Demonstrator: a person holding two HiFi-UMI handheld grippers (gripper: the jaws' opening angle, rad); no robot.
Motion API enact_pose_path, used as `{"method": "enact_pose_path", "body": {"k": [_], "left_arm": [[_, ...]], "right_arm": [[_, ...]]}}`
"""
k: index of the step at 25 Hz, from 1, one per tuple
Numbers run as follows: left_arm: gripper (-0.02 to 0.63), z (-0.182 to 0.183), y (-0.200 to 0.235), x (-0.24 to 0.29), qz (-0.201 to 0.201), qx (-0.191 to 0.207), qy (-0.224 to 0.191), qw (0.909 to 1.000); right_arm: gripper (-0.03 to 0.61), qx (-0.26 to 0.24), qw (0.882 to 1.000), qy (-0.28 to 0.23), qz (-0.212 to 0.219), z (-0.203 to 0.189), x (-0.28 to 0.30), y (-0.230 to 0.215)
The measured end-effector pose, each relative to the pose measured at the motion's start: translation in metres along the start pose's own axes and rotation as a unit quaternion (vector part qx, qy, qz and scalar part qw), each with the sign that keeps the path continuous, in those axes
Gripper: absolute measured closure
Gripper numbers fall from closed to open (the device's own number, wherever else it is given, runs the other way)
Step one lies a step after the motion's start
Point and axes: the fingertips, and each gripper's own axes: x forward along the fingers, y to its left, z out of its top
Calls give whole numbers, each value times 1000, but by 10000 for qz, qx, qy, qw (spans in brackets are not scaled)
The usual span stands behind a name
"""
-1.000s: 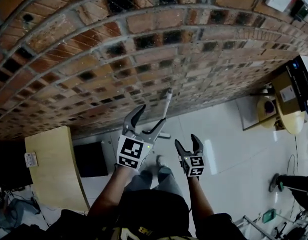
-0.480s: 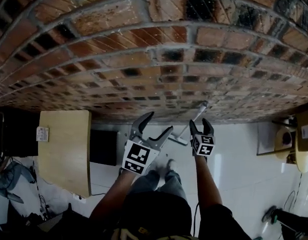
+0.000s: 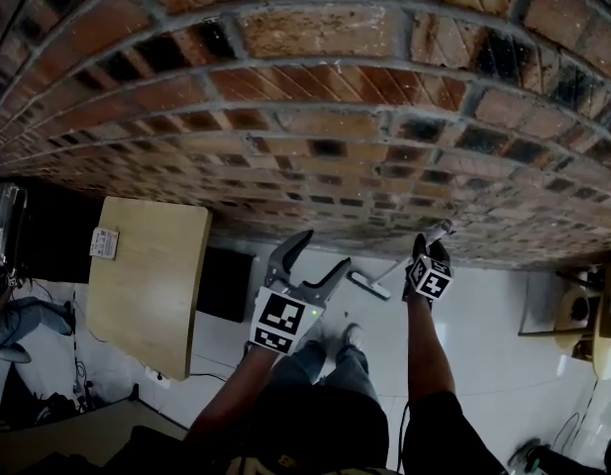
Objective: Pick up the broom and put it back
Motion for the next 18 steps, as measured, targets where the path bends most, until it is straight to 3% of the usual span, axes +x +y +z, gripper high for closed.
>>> {"method": "enact_pose_path", "body": {"k": [1,12,15,18], "left_arm": [[291,-1,4,-2,47,-32,-5,10000],[291,8,9,-17,86,-215,-310,9993],[292,7,7,-21,73,-255,-381,9989],[293,9,9,-28,118,-308,-472,9983]], "right_arm": [[468,-9,10000,18,-35,0,0,0],[477,-685,9967,444,-50,-39,-68,40],[477,-1024,9923,689,99,-54,-98,61],[477,-1505,9871,509,209,-43,-127,83]]}}
